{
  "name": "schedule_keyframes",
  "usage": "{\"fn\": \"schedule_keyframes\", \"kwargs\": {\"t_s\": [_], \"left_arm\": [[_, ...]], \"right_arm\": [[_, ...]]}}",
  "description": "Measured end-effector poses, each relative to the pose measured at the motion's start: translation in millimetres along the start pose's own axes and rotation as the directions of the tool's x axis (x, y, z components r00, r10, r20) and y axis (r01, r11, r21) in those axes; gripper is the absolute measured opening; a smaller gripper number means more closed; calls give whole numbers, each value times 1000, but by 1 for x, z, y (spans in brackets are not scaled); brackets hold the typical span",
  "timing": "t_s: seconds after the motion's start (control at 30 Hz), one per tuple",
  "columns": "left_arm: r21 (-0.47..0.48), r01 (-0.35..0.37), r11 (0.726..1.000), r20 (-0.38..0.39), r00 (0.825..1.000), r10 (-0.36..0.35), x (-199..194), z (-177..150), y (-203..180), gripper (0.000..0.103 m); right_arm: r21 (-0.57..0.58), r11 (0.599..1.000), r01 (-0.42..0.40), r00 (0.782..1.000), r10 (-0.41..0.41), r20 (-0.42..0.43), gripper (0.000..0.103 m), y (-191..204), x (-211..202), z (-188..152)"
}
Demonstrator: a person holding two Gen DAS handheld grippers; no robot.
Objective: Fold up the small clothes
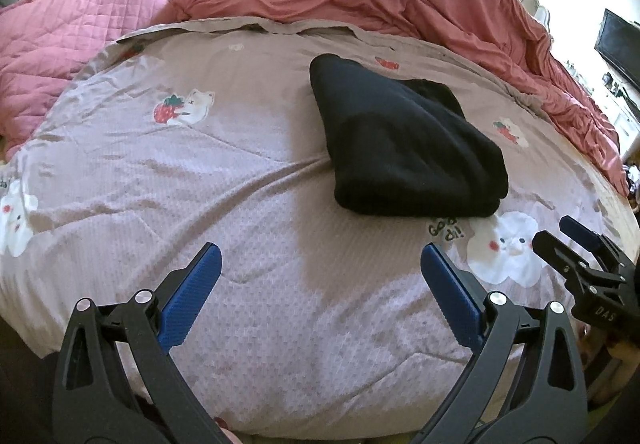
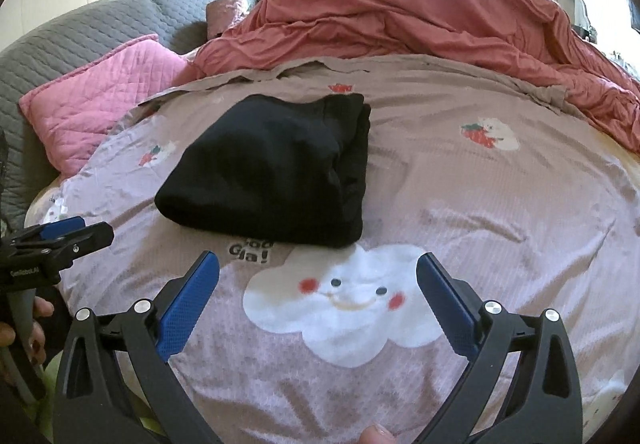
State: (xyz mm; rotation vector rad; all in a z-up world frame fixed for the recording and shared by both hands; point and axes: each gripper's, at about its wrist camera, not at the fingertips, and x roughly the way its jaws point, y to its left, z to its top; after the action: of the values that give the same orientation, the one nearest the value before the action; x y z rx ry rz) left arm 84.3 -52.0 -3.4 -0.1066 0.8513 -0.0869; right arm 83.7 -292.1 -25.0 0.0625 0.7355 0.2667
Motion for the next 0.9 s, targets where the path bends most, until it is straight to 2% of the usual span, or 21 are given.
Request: {"fn": "schedule_keyframes", "kwargs": {"t_s": [0.3,0.9], "left_arm": [[-27,-9,1000,-12,1000,9,4,-7,8,93],[-34,-35,999,-16,999,35,4,-8,11,93]], "right_arm": [[-6,999,36,999,-36,-19,98,2,5,-10],[-13,999,37,999,-37,-24,98,5,8,-10]]}}
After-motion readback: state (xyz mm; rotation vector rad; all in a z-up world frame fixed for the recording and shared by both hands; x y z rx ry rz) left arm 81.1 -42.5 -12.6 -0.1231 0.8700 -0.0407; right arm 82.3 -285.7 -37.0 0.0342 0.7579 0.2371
